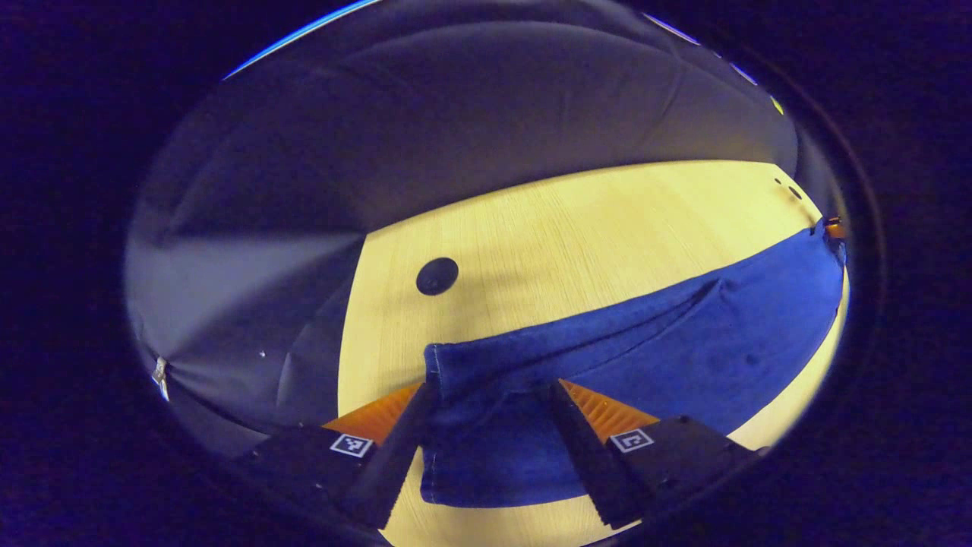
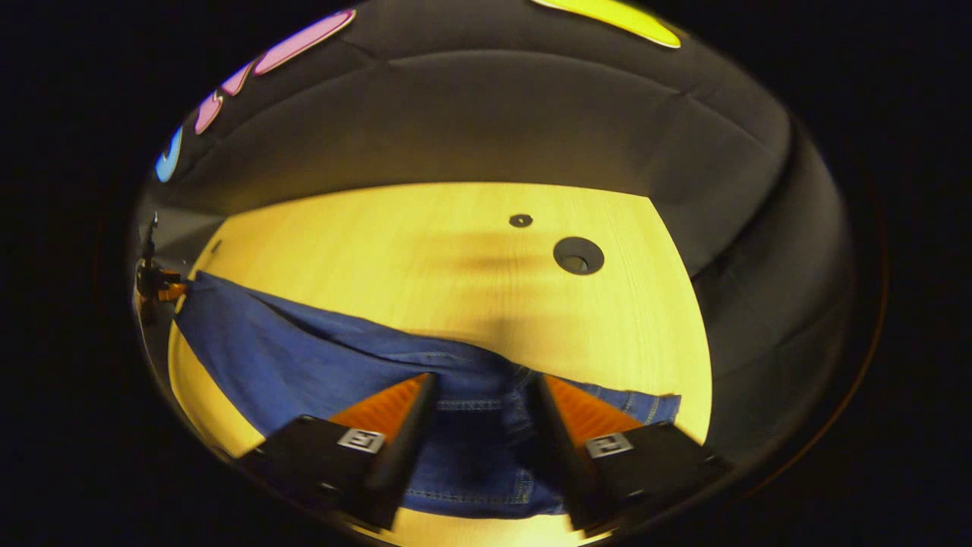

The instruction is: Grasp the waist and the cuffs of the jeans and fold them to make the two legs overlap; first hold the waist and fold one-third of the jeans toward the cuffs, then hold the cuffs and fold the remaining one-third in the same direction to finish folding.

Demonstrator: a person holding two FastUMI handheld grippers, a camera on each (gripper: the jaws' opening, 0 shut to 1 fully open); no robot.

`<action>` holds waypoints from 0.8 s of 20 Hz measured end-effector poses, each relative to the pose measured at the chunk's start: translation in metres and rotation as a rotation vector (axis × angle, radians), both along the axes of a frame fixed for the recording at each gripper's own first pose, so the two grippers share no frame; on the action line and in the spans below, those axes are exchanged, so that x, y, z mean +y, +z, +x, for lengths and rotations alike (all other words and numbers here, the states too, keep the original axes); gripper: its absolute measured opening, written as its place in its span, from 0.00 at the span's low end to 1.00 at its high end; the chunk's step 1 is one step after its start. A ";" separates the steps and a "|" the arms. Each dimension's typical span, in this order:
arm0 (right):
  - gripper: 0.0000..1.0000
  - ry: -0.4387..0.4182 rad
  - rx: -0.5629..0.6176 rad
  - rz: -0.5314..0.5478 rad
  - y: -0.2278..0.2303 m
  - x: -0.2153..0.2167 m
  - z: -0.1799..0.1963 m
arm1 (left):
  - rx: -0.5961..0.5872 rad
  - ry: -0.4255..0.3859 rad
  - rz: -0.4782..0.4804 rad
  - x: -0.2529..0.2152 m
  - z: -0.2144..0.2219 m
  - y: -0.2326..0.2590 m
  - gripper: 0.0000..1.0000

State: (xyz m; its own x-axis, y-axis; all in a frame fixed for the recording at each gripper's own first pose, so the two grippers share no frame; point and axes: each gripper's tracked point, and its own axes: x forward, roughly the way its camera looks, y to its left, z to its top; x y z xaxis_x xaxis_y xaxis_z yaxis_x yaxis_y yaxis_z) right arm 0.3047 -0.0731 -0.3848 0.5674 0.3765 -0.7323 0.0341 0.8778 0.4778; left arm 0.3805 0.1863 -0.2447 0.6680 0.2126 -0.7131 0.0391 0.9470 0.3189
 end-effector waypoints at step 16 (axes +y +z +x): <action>0.99 -0.558 0.140 0.096 0.035 -0.126 -0.101 | -0.528 -0.177 -0.282 -0.120 -0.130 0.188 0.98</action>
State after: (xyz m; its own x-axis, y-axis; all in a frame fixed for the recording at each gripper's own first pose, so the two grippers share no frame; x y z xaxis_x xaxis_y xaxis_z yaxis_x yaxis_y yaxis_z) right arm 0.2041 -0.1995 -0.3496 0.5992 0.1172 -0.7920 0.5474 0.6619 0.5121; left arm 0.2506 0.0664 -0.0564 0.9536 -0.0822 -0.2897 0.1088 0.9911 0.0768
